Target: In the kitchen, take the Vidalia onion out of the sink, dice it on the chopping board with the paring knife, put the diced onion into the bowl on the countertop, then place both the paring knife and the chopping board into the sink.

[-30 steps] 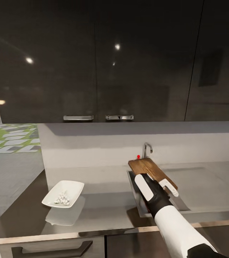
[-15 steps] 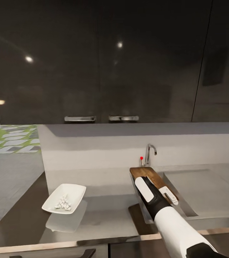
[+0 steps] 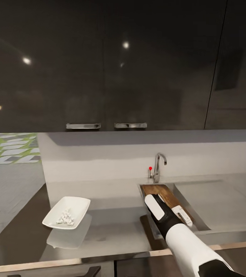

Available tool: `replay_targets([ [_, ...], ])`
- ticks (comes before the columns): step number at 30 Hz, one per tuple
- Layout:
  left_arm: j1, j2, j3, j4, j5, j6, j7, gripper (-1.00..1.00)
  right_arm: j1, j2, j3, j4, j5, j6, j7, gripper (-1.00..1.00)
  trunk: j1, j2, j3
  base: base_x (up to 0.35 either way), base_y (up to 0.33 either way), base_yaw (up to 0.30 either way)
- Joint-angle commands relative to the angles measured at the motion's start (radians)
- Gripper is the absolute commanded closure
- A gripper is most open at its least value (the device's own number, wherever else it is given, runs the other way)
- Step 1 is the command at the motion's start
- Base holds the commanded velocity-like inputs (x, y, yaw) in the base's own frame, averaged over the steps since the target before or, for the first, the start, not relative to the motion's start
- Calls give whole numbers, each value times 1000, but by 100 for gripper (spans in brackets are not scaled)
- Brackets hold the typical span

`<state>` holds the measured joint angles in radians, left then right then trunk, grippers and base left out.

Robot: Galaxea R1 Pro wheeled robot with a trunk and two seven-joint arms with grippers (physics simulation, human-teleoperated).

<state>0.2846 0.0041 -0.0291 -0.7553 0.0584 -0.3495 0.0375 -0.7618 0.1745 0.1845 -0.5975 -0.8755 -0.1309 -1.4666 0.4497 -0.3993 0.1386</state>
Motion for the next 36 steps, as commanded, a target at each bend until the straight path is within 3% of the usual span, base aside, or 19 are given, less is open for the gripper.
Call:
replay_targets([
  [1,1,1,-3,-1,6,-2,4,-100,-1,0,3,0,-3,-10,-1,100,0,-1,-2,0,-22,-141],
  [8,1,1,-3,-1,6,-2,4,-100,-1,0,3,0,-3,-10,0,100,0,-1,-12,54,-5,-163],
  [17,1,1,-3,-1,6,-2,4,-100,-1,0,4,0,-2,-10,7,100,0,-1,-25,246,0,-122],
  [29,1,1,-3,-1,6,-2,4,-100,-1,0,9,1,1,-12,9,100,0,-1,-35,74,0,3],
  [36,1,1,-3,-1,6,-2,4,-100,-1,0,8,1,1,-11,11,100,0,-1,-35,0,0,210],
])
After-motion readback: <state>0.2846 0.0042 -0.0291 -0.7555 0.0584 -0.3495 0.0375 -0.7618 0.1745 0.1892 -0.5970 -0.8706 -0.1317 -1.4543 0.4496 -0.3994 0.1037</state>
